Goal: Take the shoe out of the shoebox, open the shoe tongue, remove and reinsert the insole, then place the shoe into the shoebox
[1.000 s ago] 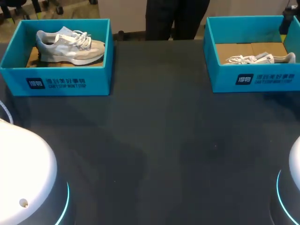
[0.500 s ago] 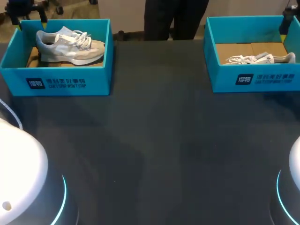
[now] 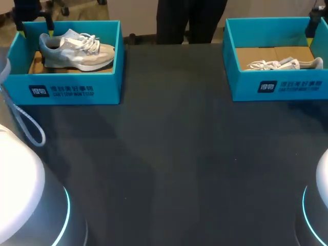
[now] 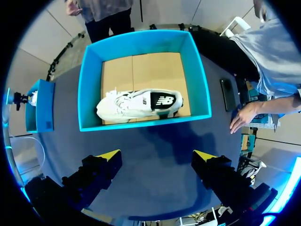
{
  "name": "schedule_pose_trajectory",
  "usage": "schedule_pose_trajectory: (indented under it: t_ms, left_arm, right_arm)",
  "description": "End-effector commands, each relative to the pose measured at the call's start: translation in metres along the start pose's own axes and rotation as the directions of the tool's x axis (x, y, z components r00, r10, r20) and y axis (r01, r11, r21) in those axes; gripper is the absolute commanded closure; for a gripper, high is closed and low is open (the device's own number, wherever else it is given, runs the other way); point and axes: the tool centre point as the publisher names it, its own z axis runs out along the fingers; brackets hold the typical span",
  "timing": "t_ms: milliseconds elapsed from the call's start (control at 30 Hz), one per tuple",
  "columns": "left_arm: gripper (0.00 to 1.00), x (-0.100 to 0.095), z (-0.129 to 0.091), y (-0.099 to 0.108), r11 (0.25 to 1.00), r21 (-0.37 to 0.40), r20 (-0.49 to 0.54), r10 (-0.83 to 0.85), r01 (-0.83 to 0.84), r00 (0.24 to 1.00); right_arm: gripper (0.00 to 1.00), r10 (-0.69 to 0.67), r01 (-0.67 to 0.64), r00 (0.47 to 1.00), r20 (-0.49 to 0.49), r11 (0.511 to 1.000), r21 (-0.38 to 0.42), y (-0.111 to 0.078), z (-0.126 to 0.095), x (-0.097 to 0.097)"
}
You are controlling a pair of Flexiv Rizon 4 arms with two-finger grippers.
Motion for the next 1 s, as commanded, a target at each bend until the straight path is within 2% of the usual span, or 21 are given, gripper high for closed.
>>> schedule_pose_trajectory:
  t_ms: [33, 300, 667, 700, 1000]
  left_arm:
    - [0.00, 0.003, 0.012, 0.011, 0.995, 0.101, -0.004, 0.011, -0.011, 1.000]
    - [0.01, 0.003, 0.024, 0.008, 0.990, 0.143, 0.011, 0.021, -0.022, 1.000]
    - [0.00, -0.006, 0.036, 0.006, 0.991, 0.134, 0.008, 0.022, -0.023, 1.000]
    - [0.06, -0.006, 0.037, 0.007, 0.990, 0.139, 0.007, 0.022, -0.023, 1.000]
    - [0.12, -0.005, 0.048, 0.009, 0.988, 0.154, 0.001, 0.012, -0.012, 1.000]
  right_arm:
    - [0.00, 0.001, -0.001, 1.000, 0.001, 1.000, -0.001, 0.000, 0.000, 0.000]
    - [0.00, 0.001, -0.001, 1.000, 0.001, 1.000, -0.001, 0.000, 0.000, 0.000]
    - [0.00, 0.001, -0.001, 1.000, 0.001, 1.000, -0.001, 0.000, 0.000, 0.000]
    - [0.00, 0.001, -0.001, 1.000, 0.001, 1.000, -0.001, 0.000, 0.000, 0.000]
    - [0.00, 0.001, -0.001, 1.000, 0.001, 1.000, -0.001, 0.000, 0.000, 0.000]
